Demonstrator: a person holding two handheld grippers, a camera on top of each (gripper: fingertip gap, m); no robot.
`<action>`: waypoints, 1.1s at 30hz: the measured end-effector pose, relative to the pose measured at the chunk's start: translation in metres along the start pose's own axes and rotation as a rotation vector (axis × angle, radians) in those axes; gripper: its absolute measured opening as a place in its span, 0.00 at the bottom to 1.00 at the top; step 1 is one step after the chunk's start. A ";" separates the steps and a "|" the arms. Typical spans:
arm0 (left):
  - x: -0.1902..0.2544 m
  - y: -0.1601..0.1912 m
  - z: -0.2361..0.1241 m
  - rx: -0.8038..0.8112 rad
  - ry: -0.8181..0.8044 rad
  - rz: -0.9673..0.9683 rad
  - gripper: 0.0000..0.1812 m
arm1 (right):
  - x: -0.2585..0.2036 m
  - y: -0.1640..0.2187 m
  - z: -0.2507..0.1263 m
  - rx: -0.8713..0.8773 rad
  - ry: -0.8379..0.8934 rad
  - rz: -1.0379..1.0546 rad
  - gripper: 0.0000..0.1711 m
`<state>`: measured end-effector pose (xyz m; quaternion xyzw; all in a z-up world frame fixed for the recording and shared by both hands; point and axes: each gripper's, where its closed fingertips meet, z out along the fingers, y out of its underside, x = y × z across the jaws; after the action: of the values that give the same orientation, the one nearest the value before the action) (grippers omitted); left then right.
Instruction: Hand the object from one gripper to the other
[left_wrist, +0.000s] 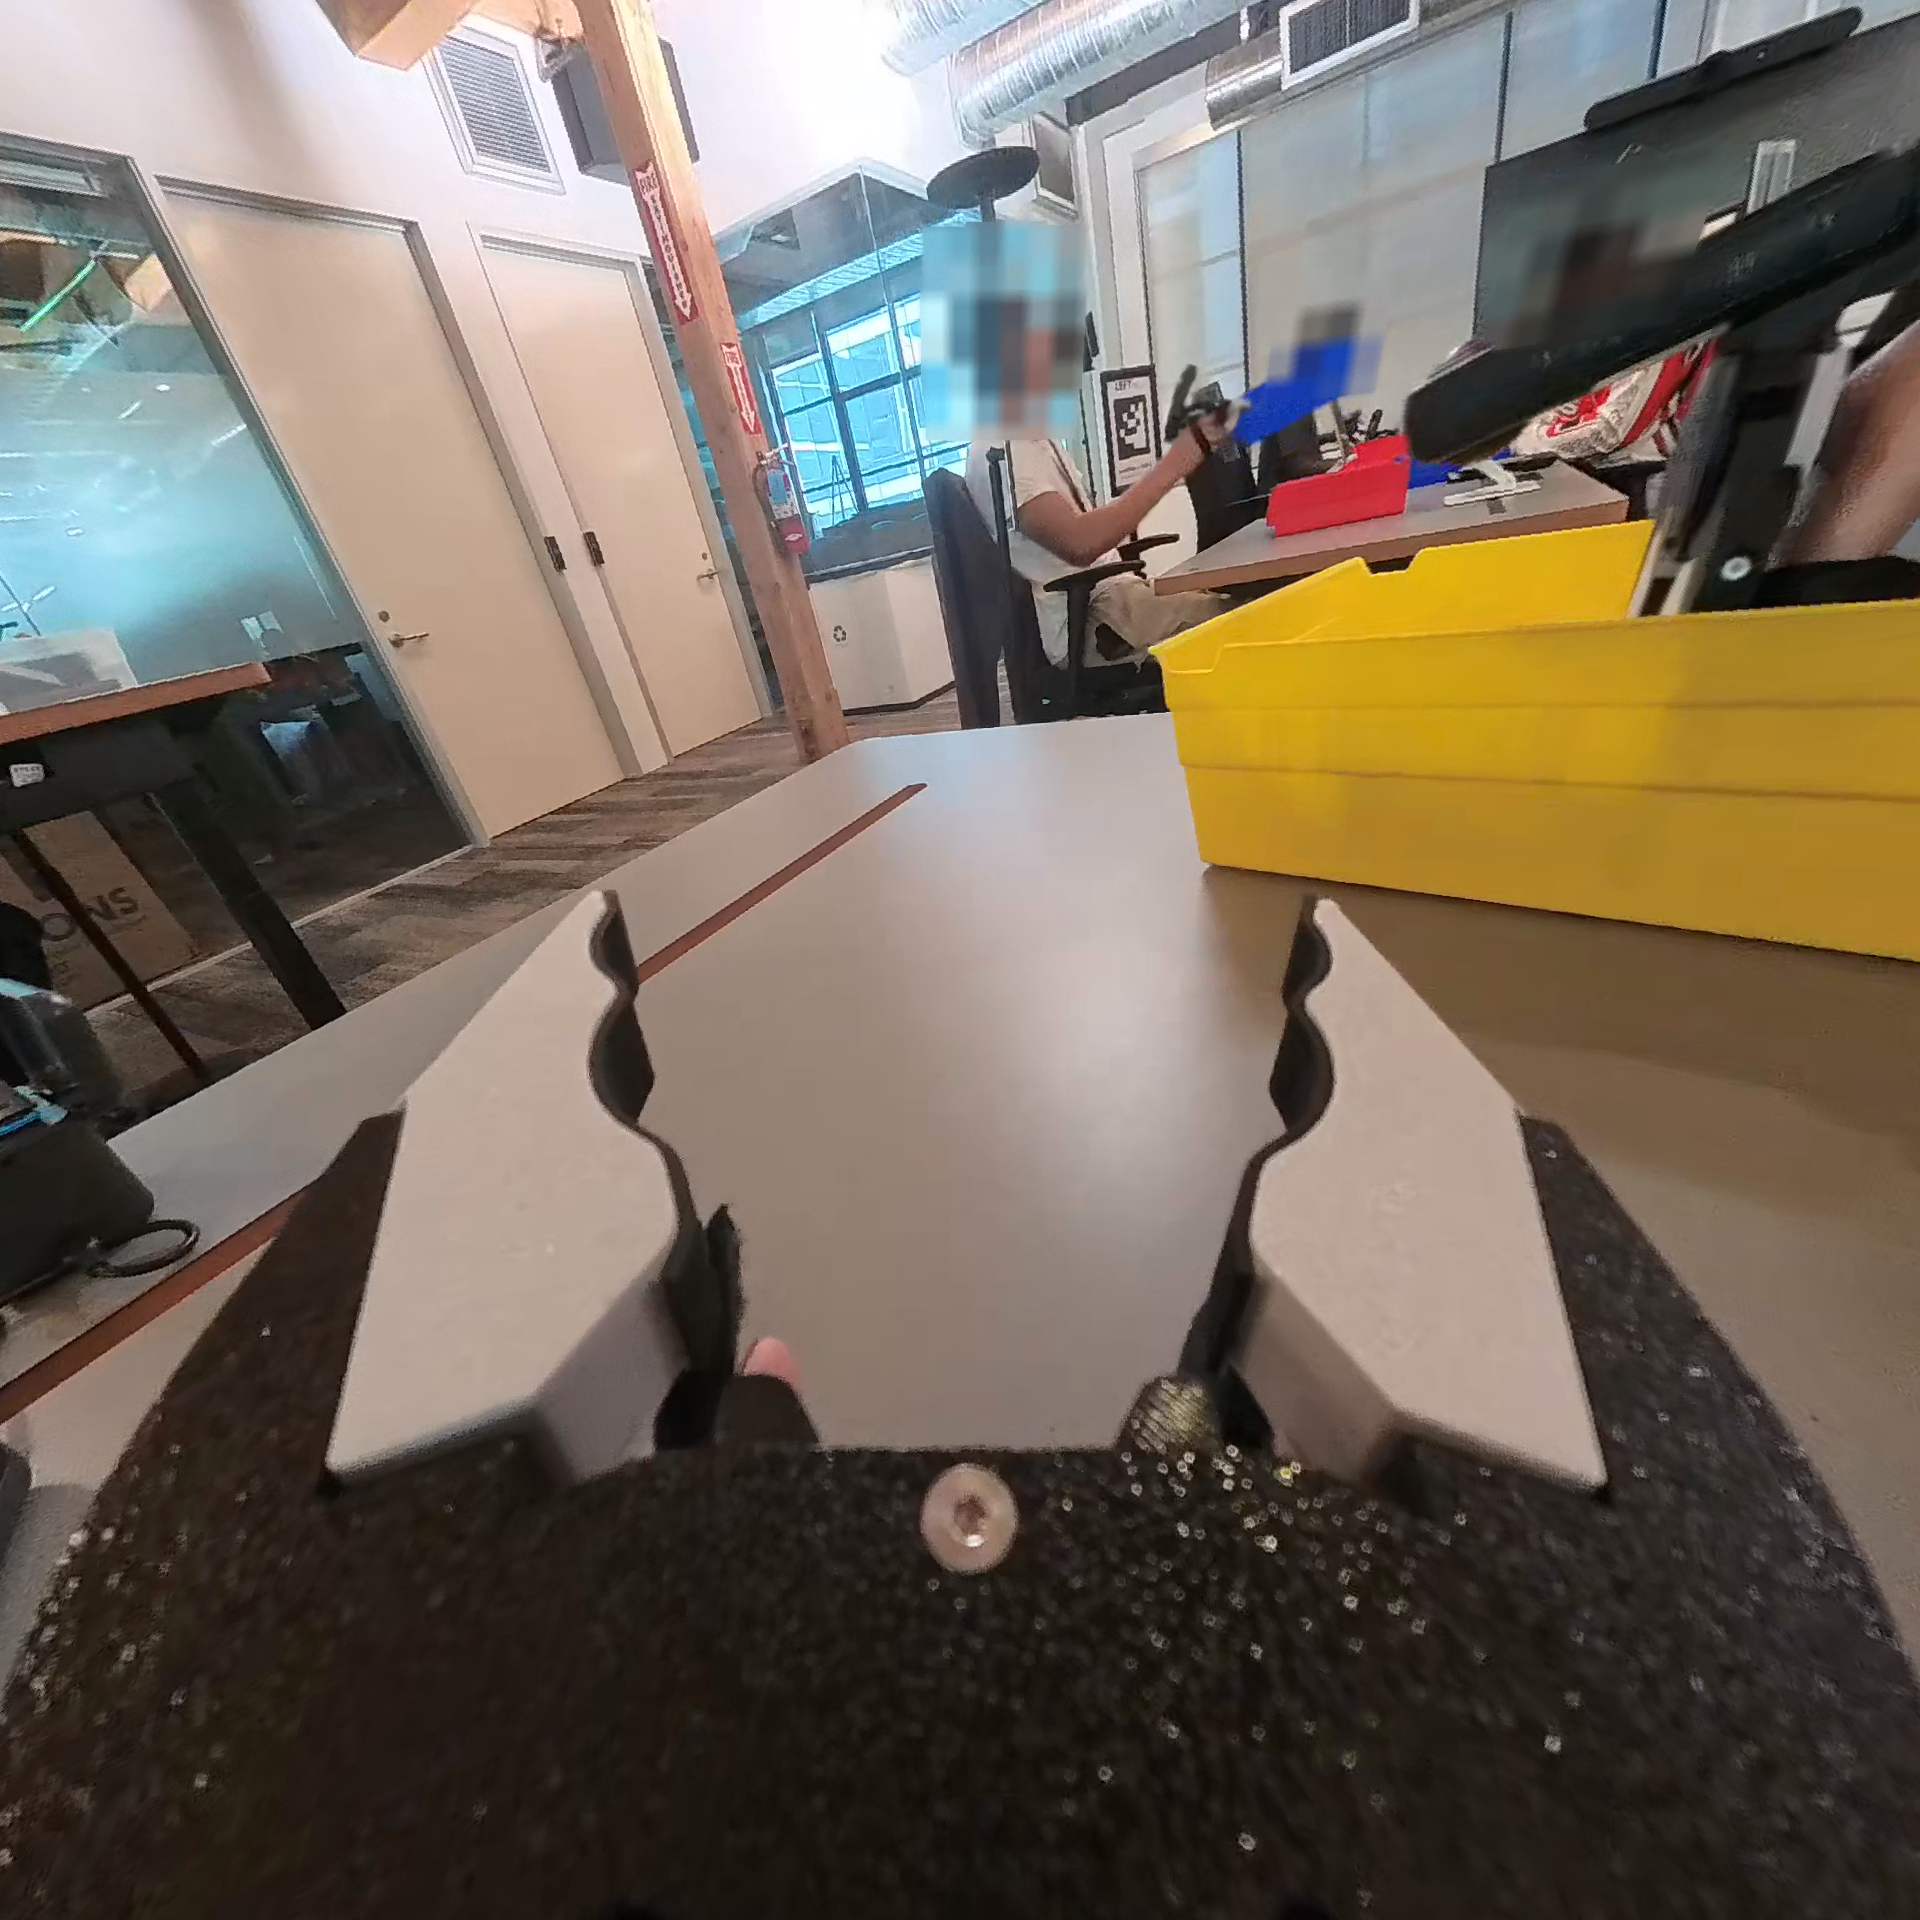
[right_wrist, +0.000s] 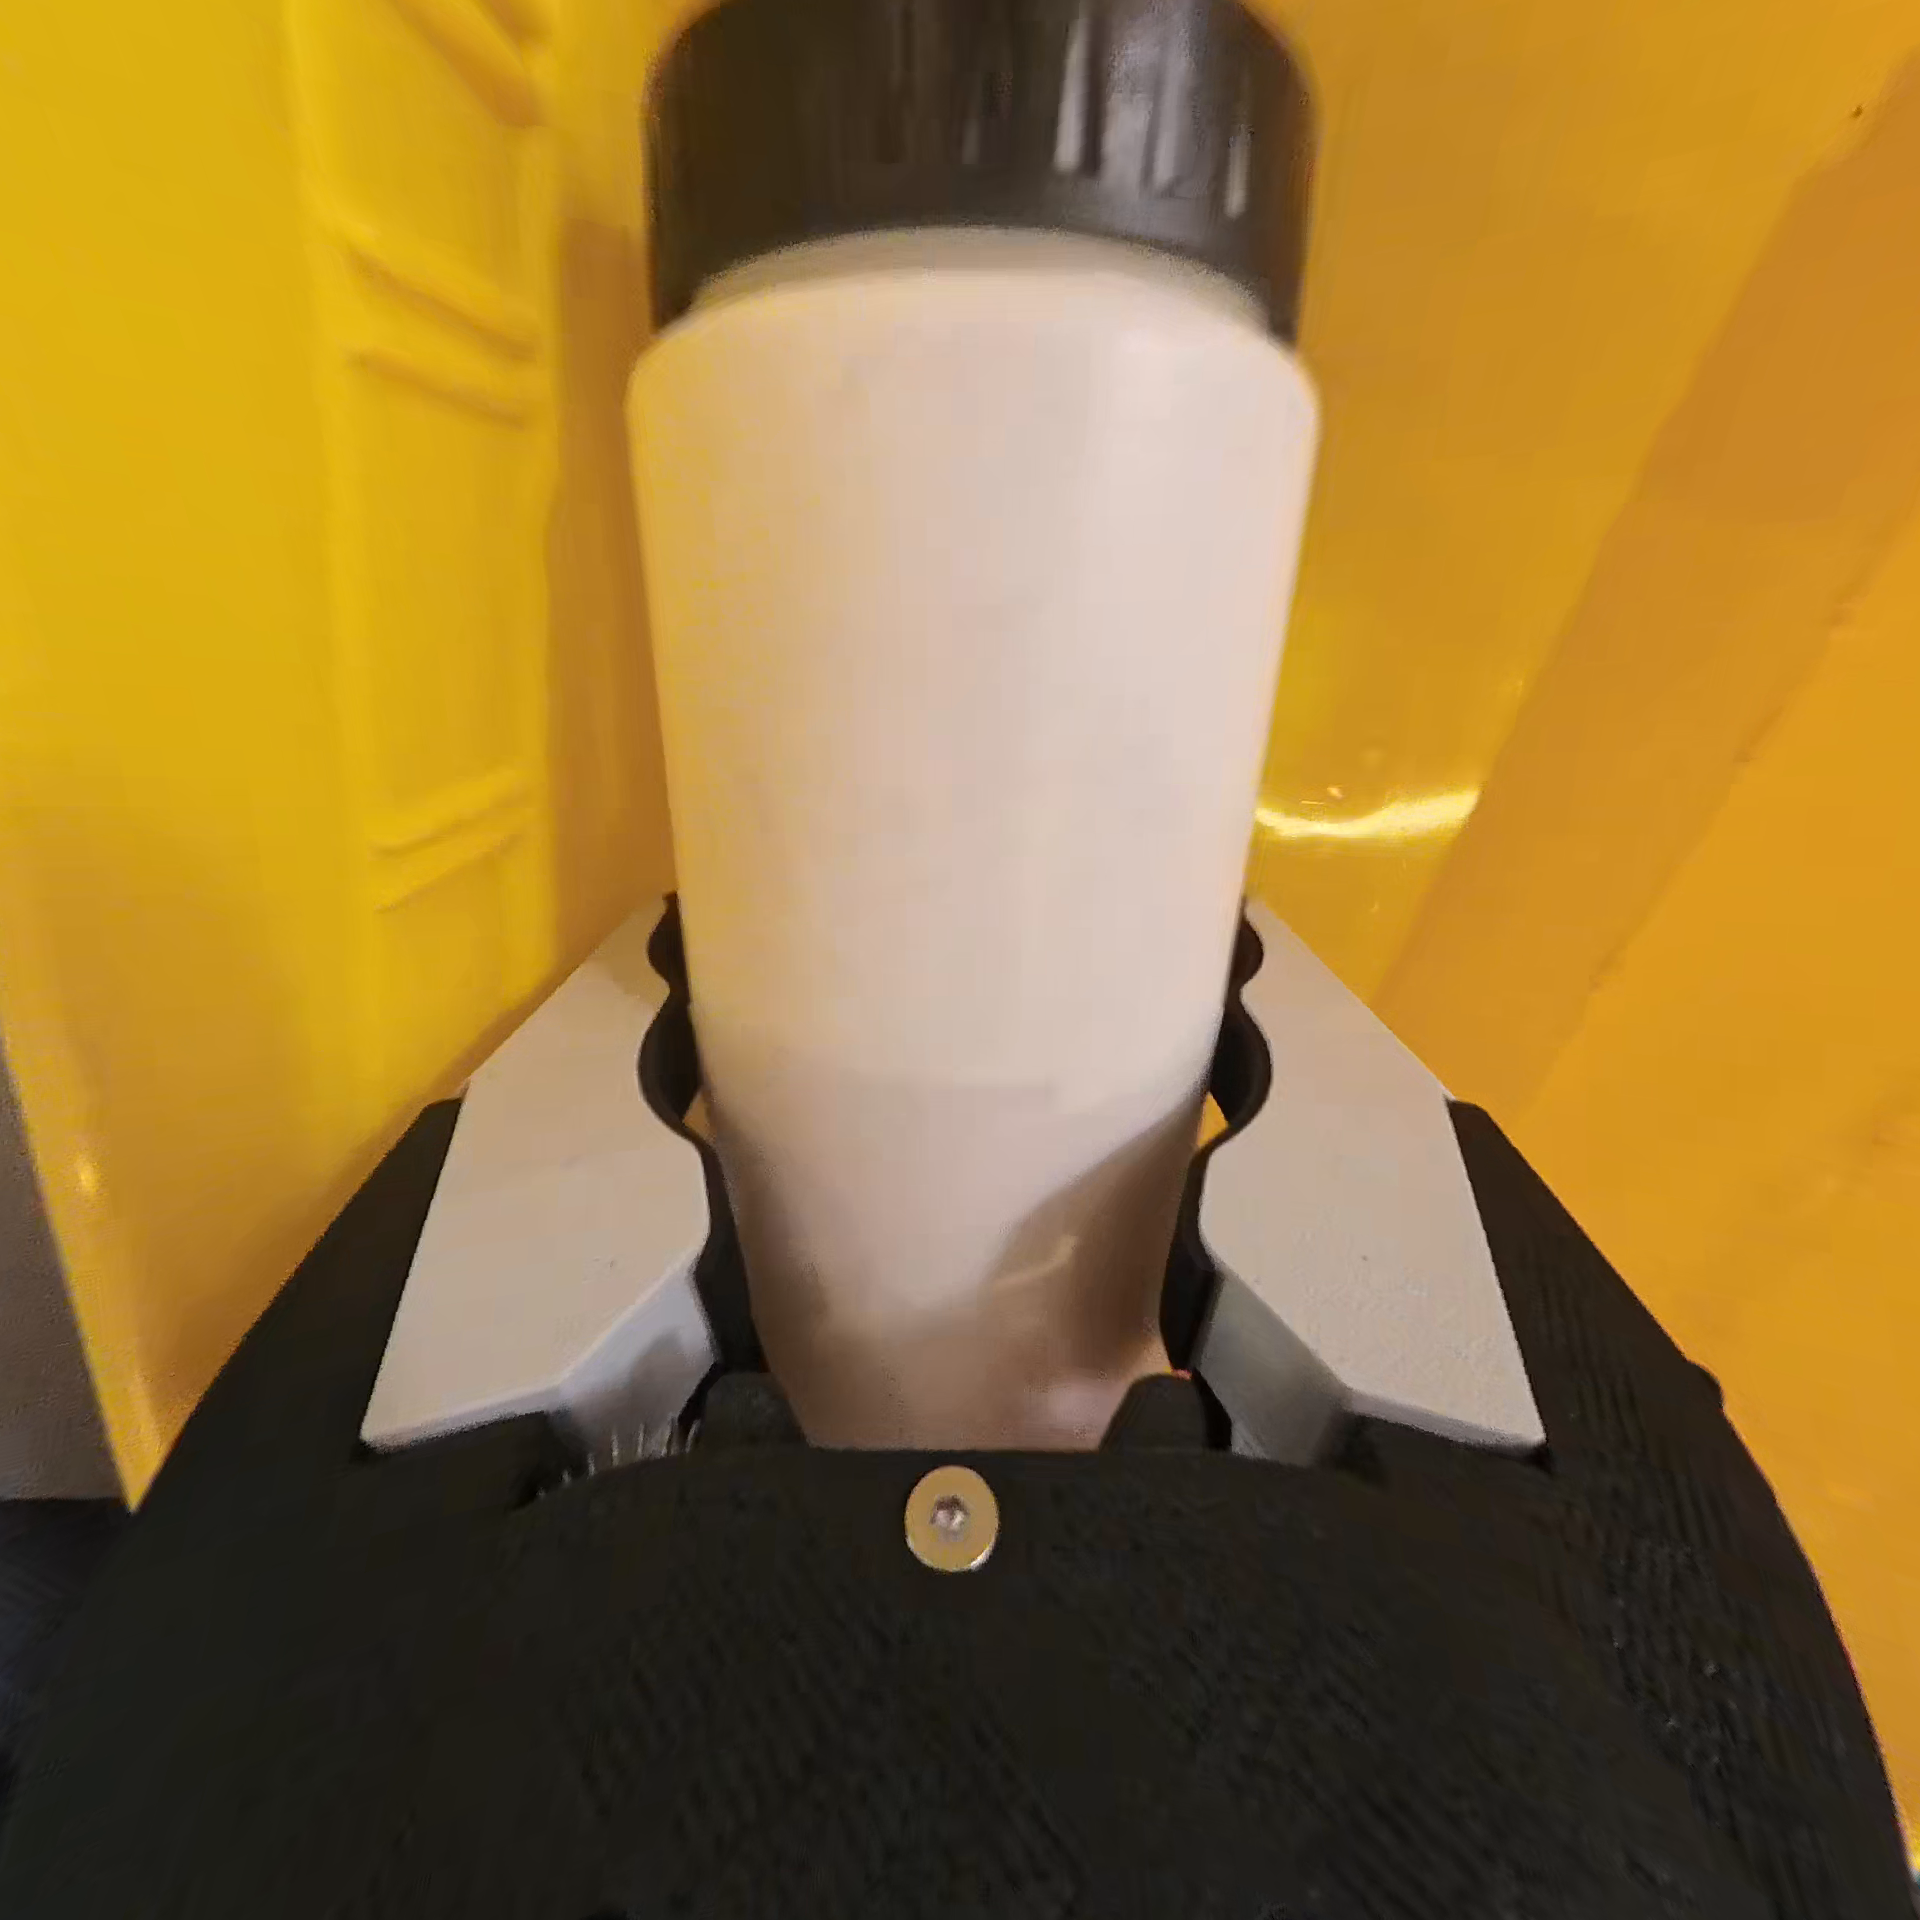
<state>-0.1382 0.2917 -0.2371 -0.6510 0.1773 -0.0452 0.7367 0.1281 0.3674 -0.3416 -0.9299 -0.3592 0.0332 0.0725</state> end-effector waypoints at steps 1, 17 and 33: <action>0.000 0.000 0.000 -0.002 0.001 -0.001 0.67 | 0.000 -0.003 -0.003 0.034 0.001 -0.002 0.55; 0.000 0.000 0.001 0.001 0.015 -0.018 0.64 | -0.024 -0.014 -0.041 0.307 -0.408 0.234 0.40; -0.017 -0.009 -0.006 0.054 -0.095 -0.019 0.74 | -0.104 -0.059 -0.220 1.286 -0.472 -0.076 0.47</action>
<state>-0.1548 0.2901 -0.2257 -0.6341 0.1347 -0.0258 0.7610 0.0369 0.3163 -0.1139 -0.6568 -0.3065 0.4389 0.5311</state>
